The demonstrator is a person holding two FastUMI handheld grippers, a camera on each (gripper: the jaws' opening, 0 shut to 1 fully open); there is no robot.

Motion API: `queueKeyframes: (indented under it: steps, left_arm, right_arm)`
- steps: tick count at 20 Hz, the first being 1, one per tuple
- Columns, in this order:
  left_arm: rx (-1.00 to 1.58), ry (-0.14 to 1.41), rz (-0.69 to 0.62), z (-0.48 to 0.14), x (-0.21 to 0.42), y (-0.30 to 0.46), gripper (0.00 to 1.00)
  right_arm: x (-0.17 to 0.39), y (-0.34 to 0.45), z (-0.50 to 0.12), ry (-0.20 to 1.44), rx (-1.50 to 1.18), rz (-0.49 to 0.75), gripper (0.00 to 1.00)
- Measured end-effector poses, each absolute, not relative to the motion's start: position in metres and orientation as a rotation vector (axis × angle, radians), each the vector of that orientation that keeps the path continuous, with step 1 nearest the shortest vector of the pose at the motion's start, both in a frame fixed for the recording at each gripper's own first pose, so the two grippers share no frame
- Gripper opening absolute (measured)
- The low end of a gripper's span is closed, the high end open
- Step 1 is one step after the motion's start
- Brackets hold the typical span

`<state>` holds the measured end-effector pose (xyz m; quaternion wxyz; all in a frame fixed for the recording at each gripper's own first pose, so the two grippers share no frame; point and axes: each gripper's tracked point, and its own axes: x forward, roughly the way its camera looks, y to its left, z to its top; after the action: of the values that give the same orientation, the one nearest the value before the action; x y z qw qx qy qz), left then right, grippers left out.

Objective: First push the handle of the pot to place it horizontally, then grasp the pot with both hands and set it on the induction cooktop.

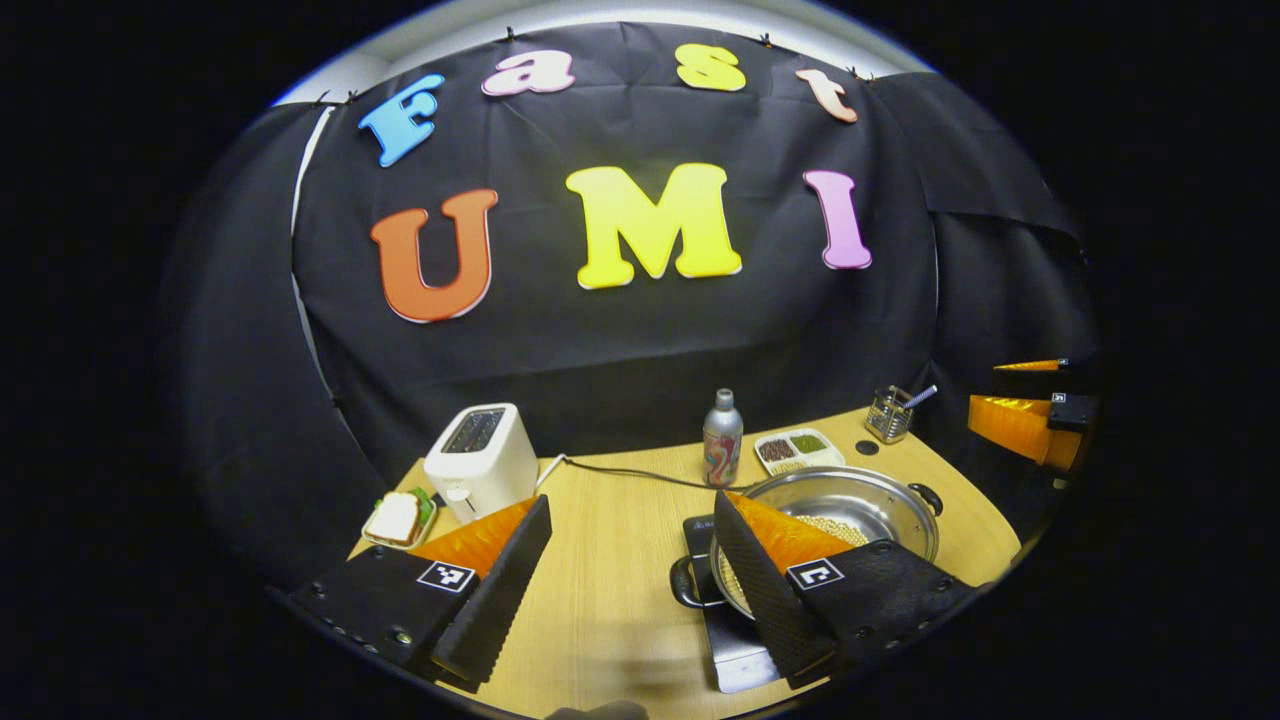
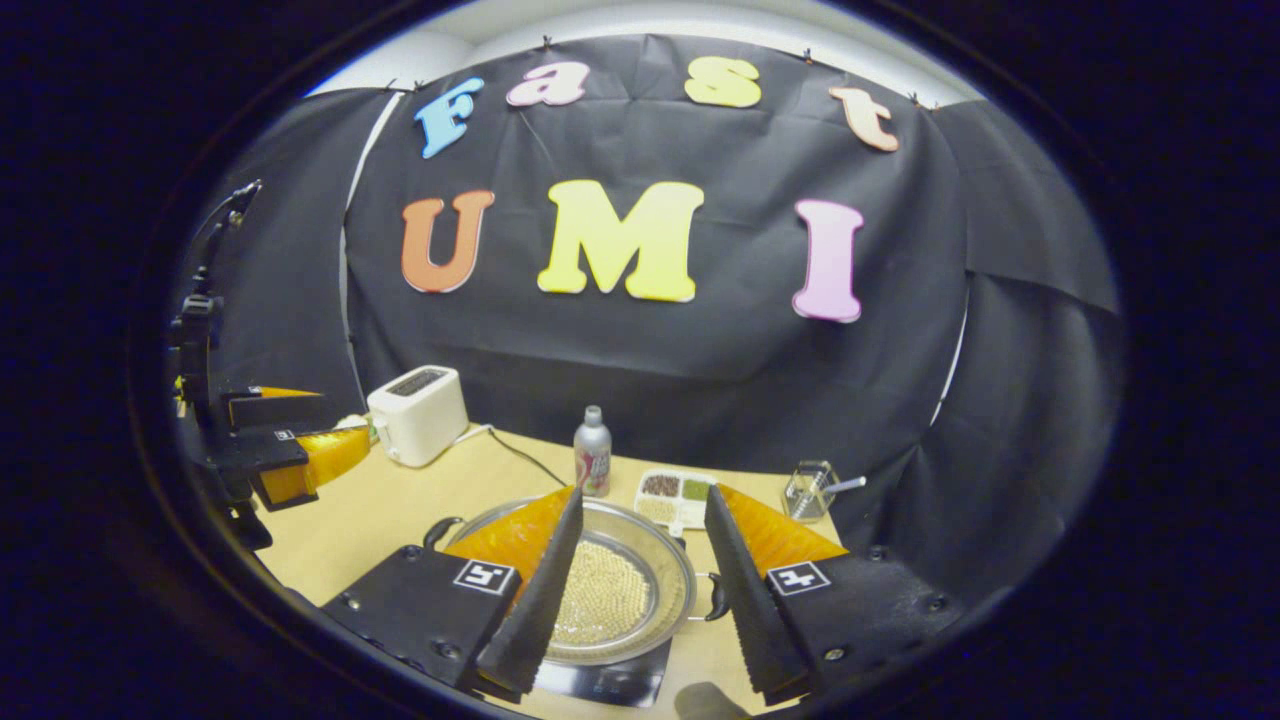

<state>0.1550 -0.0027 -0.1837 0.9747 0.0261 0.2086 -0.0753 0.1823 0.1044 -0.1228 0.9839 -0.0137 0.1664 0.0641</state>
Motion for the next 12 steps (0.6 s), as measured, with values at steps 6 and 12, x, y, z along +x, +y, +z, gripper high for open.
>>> queueKeyframes:
  steps: [6,12]
  left_arm:
    - [0.010,0.213,-0.104,-0.086,0.142,0.044,0.97]
    - [-0.018,0.119,-0.055,-0.029,0.112,0.085,0.97]
  right_arm:
    - [0.153,0.124,-0.014,0.116,0.000,0.135,1.00]
    - [0.118,0.116,0.044,0.005,0.094,0.118,1.00]
